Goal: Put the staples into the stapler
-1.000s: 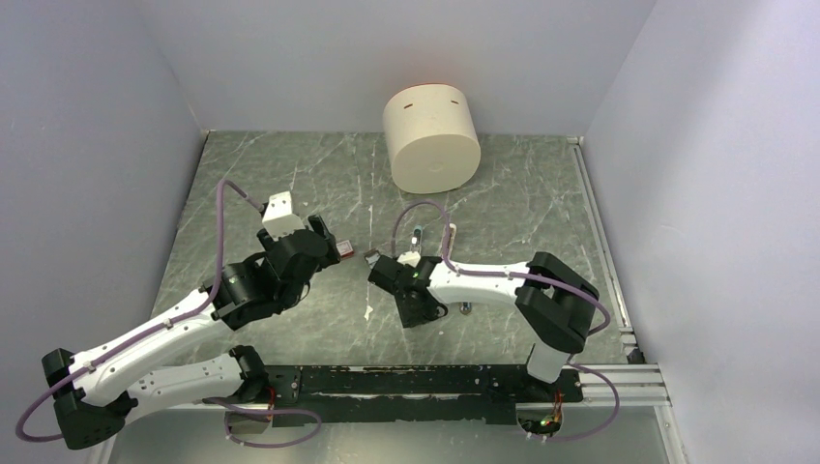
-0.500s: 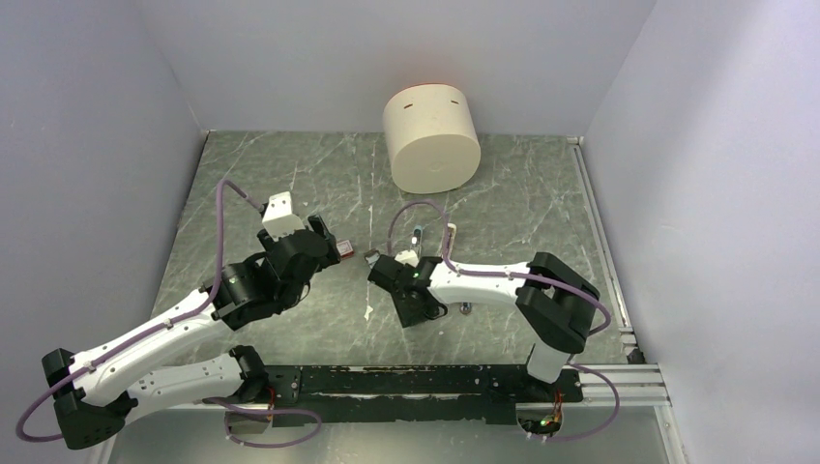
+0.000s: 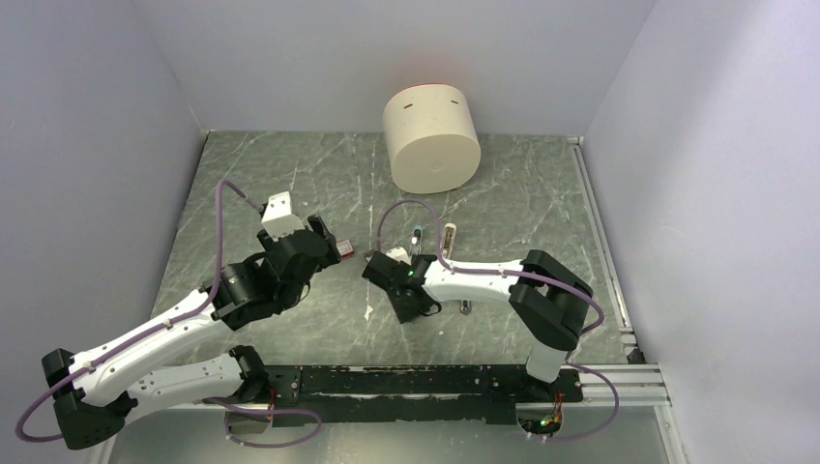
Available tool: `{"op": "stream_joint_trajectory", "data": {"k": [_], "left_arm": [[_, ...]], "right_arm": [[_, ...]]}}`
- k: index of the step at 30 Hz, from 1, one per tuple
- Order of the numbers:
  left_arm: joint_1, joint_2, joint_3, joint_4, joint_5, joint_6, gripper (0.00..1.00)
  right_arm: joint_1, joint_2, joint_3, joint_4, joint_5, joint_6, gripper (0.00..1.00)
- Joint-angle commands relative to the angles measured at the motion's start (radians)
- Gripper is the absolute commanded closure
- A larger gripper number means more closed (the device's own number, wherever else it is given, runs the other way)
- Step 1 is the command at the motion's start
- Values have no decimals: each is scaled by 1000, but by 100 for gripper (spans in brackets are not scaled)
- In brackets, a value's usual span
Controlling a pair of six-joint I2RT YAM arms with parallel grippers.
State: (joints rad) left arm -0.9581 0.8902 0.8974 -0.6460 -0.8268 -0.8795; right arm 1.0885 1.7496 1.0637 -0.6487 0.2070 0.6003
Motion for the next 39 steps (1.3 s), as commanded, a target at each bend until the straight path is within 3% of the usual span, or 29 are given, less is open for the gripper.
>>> {"op": "stream_joint_trajectory", "data": {"k": [1, 5, 13, 22, 28, 39], "left_arm": [[7, -2, -3, 8, -10, -10, 27], [6, -4, -3, 8, -10, -11, 27], [6, -5, -3, 8, -13, -11, 27], [6, -2, 0, 8, -12, -10, 27], [7, 2, 3, 11, -9, -7, 27], [6, -3, 6, 11, -5, -7, 27]], "right_arm": [[1, 28, 8, -5, 15, -19, 71], [1, 32, 13, -19, 15, -24, 74], [-2, 28, 9, -27, -42, -84, 68], [-7, 48, 13, -21, -92, -120, 73], [-10, 39, 9, -16, -1, -78, 79], [-36, -135, 8, 20, 279, 148, 81]]}}
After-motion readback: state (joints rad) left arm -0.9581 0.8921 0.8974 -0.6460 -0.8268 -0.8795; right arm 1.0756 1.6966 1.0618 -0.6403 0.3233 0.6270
